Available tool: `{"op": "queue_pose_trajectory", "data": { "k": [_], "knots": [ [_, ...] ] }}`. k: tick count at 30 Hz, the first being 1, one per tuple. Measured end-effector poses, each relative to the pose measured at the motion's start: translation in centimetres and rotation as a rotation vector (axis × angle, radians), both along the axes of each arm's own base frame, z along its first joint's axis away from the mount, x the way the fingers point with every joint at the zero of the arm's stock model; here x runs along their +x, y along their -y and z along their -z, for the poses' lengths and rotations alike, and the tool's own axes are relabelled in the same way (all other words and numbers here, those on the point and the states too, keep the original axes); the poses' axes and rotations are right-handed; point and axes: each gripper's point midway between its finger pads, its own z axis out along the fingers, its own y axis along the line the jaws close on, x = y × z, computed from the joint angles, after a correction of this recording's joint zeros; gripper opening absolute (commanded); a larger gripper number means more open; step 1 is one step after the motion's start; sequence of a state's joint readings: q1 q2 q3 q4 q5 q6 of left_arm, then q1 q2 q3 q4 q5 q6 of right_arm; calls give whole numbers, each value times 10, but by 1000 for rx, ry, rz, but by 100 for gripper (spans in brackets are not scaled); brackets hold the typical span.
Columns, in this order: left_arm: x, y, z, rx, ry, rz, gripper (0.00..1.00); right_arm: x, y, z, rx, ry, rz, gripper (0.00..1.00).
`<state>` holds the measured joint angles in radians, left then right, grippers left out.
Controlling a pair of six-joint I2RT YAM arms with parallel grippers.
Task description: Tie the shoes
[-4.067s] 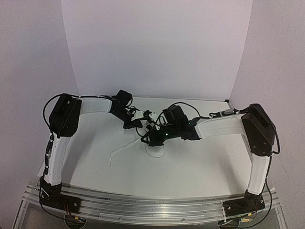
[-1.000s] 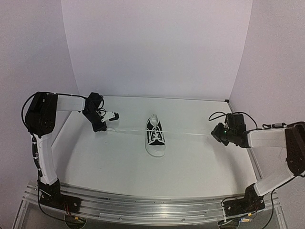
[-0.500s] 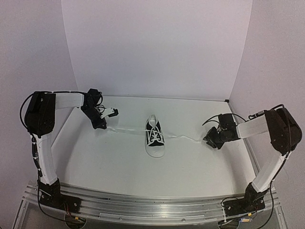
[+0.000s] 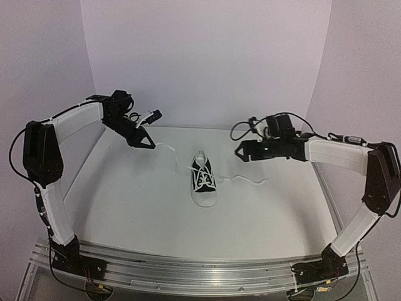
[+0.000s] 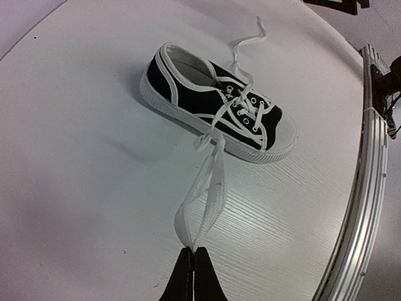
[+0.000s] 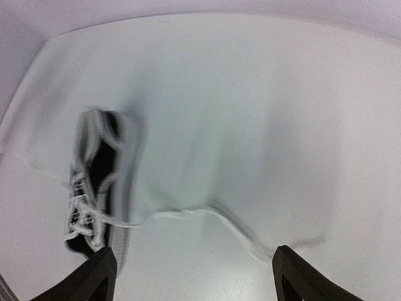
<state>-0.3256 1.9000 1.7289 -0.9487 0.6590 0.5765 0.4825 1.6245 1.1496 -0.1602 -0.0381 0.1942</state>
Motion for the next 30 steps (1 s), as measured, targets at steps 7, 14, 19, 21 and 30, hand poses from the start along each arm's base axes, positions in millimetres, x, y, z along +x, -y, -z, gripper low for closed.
{"op": "queue_pose_trajectory", "data": {
  "k": [7,14,19,21,30],
  "knots": [
    [-5,-1,-8,-24,-46,-33,0,-14,-179,-11,-32,311,-677,59],
    [-3,-1,-15,-25,-38,-55,0,-2,-218,55,-60,287,-820,50],
    [-1,-3,-16,-17,-29,-62,0,7,-223,62,-68,290,-820,29],
    [0,-3,-16,-13,-27,-63,0,12,-226,57,-63,306,-815,24],
    [0,-3,-16,-12,-25,-63,0,17,-230,52,-51,315,-800,23]
  ]
}}
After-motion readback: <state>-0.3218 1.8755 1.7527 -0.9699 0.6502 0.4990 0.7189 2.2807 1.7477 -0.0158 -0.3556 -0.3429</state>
